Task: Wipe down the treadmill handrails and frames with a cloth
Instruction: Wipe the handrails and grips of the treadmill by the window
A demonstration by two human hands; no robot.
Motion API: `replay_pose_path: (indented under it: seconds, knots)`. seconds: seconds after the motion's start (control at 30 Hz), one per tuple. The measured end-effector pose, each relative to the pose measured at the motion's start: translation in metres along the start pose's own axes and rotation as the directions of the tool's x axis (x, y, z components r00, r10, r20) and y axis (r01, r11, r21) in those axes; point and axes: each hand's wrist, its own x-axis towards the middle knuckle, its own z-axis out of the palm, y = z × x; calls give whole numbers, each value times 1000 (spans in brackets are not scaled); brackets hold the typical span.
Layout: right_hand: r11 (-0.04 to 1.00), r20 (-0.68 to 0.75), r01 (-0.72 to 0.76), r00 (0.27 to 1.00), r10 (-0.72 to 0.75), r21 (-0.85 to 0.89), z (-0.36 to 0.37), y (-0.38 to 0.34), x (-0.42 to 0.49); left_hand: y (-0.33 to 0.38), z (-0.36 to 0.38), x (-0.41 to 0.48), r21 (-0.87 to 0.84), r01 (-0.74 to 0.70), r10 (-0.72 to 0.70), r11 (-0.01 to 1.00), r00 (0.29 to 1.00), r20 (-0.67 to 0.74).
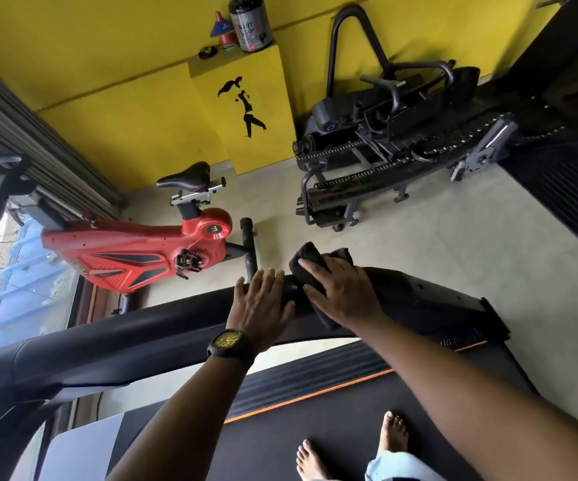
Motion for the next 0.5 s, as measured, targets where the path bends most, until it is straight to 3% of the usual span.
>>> replay_pose_path:
  seconds: [0.17,0.27,0.37,0.5]
  knots:
    - [957,-100,-286,952,288,37,10,-16,-7,8,-3,3,5,17,-17,1000,999,28]
    - [992,-113,-124,986,125,17,17,-26,-28,17,-2,7,1,31,-31,1000,999,6]
    - [999,-4,41,999,-41,-26,4,11,-2,22,1,9,-2,63,-63,998,998,2]
    - [952,-123,-304,944,306,34,9,11,-3,23,0,9,10,66,-66,998,998,26]
